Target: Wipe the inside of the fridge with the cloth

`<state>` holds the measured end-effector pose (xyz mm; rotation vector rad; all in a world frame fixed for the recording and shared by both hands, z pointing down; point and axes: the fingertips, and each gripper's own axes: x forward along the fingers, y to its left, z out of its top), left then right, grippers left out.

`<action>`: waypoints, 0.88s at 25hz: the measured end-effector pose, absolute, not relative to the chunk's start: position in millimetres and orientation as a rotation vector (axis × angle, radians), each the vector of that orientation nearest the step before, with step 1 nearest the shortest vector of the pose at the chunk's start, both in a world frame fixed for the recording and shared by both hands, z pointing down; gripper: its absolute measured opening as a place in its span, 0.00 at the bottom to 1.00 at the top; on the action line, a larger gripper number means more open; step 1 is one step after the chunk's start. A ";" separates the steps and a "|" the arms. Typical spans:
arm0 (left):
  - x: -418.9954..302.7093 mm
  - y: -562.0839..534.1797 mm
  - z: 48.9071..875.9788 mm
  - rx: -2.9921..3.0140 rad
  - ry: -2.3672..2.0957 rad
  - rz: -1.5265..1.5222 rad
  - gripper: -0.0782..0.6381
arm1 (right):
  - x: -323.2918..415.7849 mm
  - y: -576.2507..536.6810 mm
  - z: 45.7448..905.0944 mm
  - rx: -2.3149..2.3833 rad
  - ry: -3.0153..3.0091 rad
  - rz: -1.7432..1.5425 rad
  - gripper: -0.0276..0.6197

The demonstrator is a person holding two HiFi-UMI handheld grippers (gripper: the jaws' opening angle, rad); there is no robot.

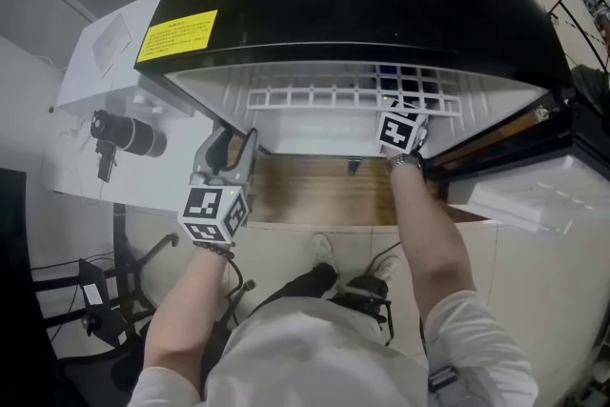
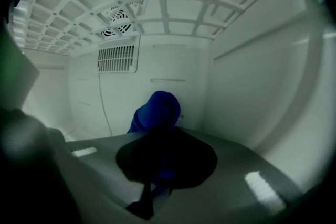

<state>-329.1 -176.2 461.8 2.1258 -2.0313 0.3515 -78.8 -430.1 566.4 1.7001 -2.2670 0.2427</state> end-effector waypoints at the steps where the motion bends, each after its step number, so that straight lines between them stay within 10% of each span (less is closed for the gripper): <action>1: -329.2 -176.2 461.9 2.125 -2.032 0.352 0.33 | -75.3 -430.6 567.0 1.711 -2.253 0.246 0.09; 22: -327.7 -176.6 461.8 2.147 -2.009 0.340 0.33 | -194.1 -345.6 519.7 1.427 -2.613 0.281 0.09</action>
